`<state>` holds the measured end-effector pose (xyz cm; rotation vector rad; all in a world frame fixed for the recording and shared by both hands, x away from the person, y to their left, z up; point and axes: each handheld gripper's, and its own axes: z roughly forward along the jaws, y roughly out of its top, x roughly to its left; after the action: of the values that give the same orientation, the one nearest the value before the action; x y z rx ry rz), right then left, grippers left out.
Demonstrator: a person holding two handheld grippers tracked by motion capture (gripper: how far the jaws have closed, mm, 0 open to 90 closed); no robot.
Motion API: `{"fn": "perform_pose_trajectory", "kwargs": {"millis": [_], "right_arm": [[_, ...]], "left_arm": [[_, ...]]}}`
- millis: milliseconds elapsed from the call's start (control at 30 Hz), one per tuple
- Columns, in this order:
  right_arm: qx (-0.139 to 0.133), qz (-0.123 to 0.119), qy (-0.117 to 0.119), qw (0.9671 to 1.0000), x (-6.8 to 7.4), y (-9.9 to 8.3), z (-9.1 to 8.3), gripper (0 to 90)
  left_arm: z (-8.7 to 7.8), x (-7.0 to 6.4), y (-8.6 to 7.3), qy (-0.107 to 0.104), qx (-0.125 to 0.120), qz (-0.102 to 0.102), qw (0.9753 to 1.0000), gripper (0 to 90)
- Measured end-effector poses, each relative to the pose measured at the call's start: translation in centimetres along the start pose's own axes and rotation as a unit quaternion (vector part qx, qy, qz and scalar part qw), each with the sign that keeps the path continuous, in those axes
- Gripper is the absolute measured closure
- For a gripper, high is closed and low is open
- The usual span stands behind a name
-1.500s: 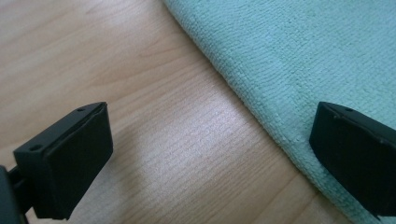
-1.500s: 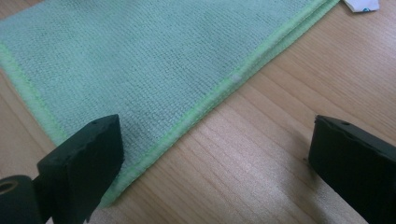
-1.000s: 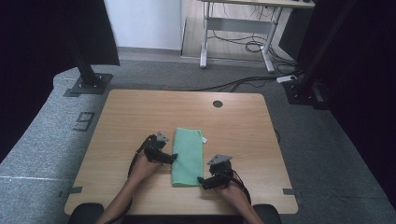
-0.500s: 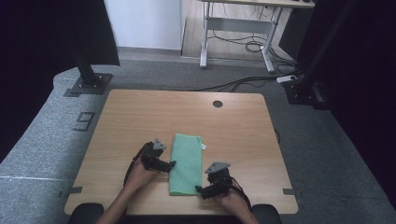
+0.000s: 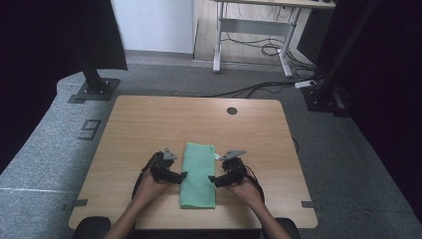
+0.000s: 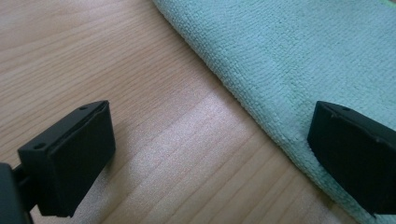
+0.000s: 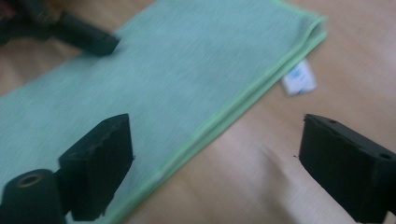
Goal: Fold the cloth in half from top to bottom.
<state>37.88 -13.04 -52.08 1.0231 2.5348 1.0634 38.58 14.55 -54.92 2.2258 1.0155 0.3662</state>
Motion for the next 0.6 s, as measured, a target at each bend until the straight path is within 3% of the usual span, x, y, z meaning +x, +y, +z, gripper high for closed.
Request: {"fn": "perform_pose_trajectory", "kwargs": {"millis": [100,367,600], "right_arm": [[-0.003,0.0,-0.009,1.0,-0.9,1.3,0.5,15.6],[-0.007,0.005,-0.023,0.9997,-3.0,3.4,2.1,35.3],[-0.006,0.027,-0.024,0.9993,-4.9,4.8,3.5,50.9]], "left_arm": [[0.0,0.0,0.0,0.001,0.0,-0.001,1.0,0.9],[0.0,-0.1,0.0,0.002,0.0,-0.003,1.0,0.9],[0.0,-0.1,0.0,0.002,0.0,-0.003,1.0,0.9]]}}
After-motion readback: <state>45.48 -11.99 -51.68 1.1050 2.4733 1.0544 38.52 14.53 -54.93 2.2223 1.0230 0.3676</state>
